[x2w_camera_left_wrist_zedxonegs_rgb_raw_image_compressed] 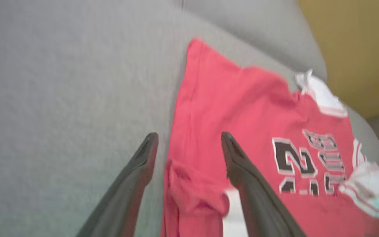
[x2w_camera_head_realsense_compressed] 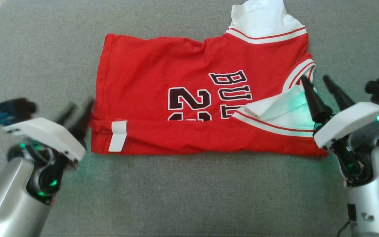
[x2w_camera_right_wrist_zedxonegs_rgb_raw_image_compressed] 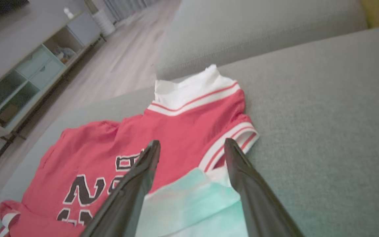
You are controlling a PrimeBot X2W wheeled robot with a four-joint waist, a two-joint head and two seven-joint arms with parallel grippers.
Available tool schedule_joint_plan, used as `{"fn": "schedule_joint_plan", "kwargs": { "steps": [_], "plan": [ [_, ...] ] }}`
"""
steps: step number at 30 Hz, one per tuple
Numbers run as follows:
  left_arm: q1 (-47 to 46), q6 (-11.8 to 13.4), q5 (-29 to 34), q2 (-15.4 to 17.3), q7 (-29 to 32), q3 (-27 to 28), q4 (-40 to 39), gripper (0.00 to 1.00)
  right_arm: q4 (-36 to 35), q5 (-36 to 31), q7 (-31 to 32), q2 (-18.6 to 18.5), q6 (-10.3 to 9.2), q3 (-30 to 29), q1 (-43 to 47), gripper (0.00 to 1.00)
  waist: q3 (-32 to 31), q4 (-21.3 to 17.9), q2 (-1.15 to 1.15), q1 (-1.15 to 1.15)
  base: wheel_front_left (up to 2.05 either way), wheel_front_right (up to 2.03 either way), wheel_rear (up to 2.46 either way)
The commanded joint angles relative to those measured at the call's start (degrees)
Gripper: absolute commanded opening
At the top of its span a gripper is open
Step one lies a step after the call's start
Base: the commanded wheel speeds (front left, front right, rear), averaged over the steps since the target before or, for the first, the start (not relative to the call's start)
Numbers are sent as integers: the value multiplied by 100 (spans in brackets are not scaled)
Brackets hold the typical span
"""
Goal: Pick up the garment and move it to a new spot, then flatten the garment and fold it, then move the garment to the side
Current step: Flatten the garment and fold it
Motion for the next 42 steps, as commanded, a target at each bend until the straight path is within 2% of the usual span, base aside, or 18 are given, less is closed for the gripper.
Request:
{"fn": "schedule_joint_plan", "kwargs": {
  "steps": [1, 4, 9, 12, 16, 20, 25, 33, 39, 42],
  "plan": [
    [-234, 8, 252, 131, -563, 457, -123, 100, -227, 23, -413, -92, -4, 157, -28, 100, -19, -9, 0, -1, 0, 0, 0],
    [-80, 130, 896, -13, -1804, 567, -159, 100, -316, -148, -1298, -202, -4, 282, 152, 100, -88, -19, 0, -1, 0, 0, 0],
    [334, 654, 1882, -255, -3332, 544, -491, 100, -665, -813, -2406, -303, -4, 353, 577, 100, -271, -21, 0, -1, 0, 0, 0],
    [619, 965, 2341, -368, -3625, 571, -822, 100, -984, -1129, -2680, -217, -4, 355, 878, 100, -382, -46, 0, -1, 0, 0, 0],
    [1071, 1301, 2902, -463, -3706, 678, -1266, 100, -1459, -1391, -2740, -74, -4, 405, 1346, 100, -496, -89, 0, -1, 0, 0, 0],
    [1578, 1492, 3306, -543, -3713, 782, -1519, 100, -1800, -1509, -2624, 22, -4, 494, 1821, 100, -553, -125, 0, -1, 0, 0, 0],
    [1985, 1494, 3468, -649, -3715, 802, -1443, 100, -2032, -1532, -2557, 121, -4, 433, 2219, 100, -617, -156, 0, -1, 0, 0, 0],
    [2035, 1337, 3530, -772, -3716, 821, -1247, 100, -2154, -1519, -2464, 213, -4, 367, 2337, 100, -655, -160, 0, -1, 0, 0, 0],
    [1907, 1083, 3281, -883, -3553, 721, -806, 100, -1932, -1430, -2285, 244, -4, 210, 2353, 100, -618, -115, 0, -1, 0, 0, 0],
    [1756, 823, 3030, -985, -3333, 625, -340, 100, -1526, -1346, -2142, 198, -4, 81, 2338, 100, -556, -89, 0, -1, 0, 0, 0]
  ]
}}
